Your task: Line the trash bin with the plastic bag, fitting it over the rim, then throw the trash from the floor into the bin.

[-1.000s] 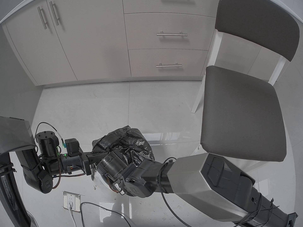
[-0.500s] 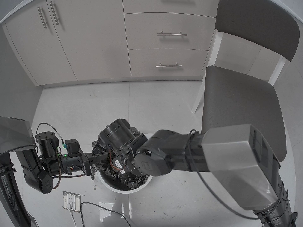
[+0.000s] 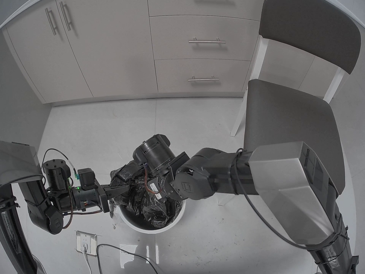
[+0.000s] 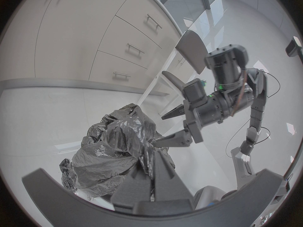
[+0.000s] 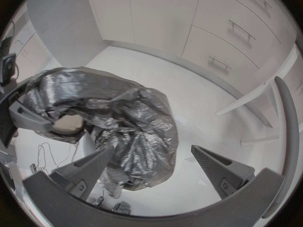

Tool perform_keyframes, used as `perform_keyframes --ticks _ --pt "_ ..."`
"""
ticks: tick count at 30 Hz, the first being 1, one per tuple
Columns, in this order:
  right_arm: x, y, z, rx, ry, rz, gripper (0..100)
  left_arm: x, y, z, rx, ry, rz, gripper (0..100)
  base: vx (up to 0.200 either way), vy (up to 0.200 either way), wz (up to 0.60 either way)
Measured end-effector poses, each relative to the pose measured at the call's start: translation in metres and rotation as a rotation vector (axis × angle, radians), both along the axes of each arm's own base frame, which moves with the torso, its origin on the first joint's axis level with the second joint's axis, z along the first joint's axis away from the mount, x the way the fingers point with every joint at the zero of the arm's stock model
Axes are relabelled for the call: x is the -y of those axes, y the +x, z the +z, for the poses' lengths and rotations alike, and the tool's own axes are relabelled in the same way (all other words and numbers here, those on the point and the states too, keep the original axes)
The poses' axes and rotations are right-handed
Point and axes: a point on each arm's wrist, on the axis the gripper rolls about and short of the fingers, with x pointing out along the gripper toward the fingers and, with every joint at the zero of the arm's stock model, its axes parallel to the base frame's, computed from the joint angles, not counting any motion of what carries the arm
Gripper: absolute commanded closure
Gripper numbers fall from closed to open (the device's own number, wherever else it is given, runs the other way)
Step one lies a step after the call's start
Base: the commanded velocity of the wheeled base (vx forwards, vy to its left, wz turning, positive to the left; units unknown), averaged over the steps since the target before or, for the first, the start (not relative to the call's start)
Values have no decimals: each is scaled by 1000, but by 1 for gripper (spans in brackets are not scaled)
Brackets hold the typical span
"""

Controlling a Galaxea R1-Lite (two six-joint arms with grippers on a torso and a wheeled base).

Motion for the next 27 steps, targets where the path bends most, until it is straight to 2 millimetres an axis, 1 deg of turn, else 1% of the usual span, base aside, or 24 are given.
perform_keyframes --ticks 5,10,15,23,25,27 --pt "14 18 -6 2 -25 -53 0 0 0 1 12 -1 -1 100 0 0 0" --pt "17 24 -22 -20 -46 -70 0 1 1 0 12 -1 -2 100 0 0 0" --pt "17 28 -47 -53 -77 -82 0 1 2 -1 10 -1 -1 100 0 0 0" --pt "16 30 -96 -123 -139 -82 0 1 2 -3 4 0 -2 100 0 0 0" --pt "17 31 -104 -131 -149 -84 0 1 1 -3 2 0 -2 100 0 0 0" --pt "17 31 -108 -136 -153 -84 0 1 0 -4 -1 2 -4 100 0 0 0"
